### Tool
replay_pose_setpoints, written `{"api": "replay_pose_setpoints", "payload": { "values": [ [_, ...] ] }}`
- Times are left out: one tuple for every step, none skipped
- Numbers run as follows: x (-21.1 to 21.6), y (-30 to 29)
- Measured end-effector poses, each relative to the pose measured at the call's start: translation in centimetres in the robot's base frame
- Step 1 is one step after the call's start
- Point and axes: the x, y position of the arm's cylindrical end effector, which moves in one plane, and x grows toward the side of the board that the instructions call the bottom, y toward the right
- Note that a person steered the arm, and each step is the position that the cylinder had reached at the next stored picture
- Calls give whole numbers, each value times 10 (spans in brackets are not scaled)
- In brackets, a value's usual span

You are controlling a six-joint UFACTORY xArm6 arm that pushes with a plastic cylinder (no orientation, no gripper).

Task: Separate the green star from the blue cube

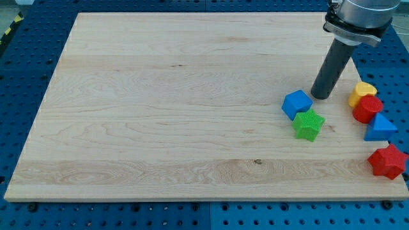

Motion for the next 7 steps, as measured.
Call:
{"api": "replay_pose_setpoints", "payload": {
  "values": [
    [0, 0],
    [12, 0],
    [26, 0],
    [41, 0],
    [50, -2],
    [50, -17],
    [62, -27]
  ]
}}
